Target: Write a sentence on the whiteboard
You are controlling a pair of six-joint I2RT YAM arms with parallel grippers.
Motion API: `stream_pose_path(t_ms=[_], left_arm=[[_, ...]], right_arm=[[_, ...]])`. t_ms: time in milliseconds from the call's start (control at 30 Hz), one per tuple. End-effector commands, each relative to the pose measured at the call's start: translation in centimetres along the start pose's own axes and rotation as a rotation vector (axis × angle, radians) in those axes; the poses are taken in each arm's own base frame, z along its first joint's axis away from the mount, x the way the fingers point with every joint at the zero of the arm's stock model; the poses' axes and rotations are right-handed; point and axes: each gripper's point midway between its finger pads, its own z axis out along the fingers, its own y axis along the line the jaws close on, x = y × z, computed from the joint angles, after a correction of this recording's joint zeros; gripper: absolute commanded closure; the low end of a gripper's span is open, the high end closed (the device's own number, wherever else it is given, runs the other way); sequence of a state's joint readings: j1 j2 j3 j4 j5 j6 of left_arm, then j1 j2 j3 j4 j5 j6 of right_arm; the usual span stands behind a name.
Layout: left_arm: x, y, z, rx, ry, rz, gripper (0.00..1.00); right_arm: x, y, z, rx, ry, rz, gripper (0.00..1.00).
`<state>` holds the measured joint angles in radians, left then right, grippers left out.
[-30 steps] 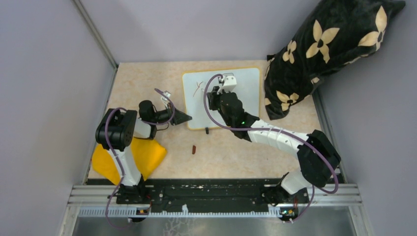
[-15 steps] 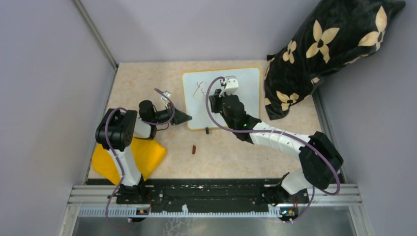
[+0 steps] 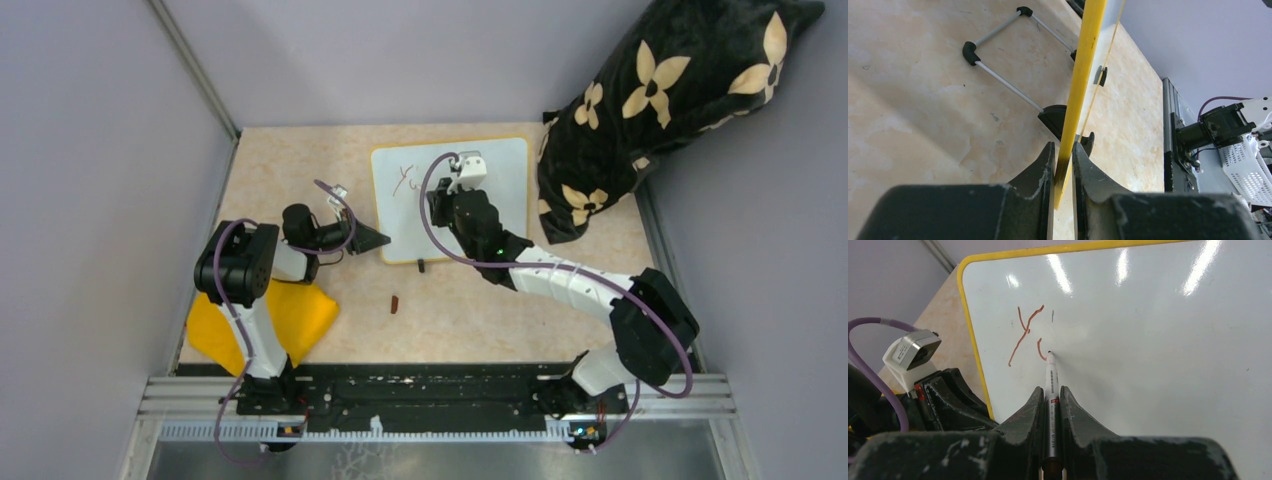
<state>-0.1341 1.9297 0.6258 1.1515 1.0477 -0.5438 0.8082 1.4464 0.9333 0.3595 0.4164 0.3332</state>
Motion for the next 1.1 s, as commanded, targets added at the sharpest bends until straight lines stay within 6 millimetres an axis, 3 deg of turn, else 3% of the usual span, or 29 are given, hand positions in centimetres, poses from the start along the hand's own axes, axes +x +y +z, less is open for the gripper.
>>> stream_pose_path(t_ms=[0, 467, 967, 1067], left_arm=[[0.2, 0.0, -0.1, -0.01, 0.006, 0.005, 1.0], [0.2, -0.1, -0.1, -0.008, 0.004, 0.007, 1.0], [0.1, -0.1, -0.1, -0.008, 0.003, 0.007, 1.0], [0.1, -0.1, -0.1, -0.008, 0.003, 0.007, 1.0]], right_arm=[[-3.7, -0.6, 0.6, 0.036, -0.08, 0.005, 1.0], [-4.1, 0.5, 1.3, -0.005, -0.082, 0.009, 1.0], [-2.4, 1.3, 1.6, -0.052, -0.028, 0.02, 1.0], [-2.9, 1.1, 1.1, -0.044, -0.041, 0.028, 1.0]])
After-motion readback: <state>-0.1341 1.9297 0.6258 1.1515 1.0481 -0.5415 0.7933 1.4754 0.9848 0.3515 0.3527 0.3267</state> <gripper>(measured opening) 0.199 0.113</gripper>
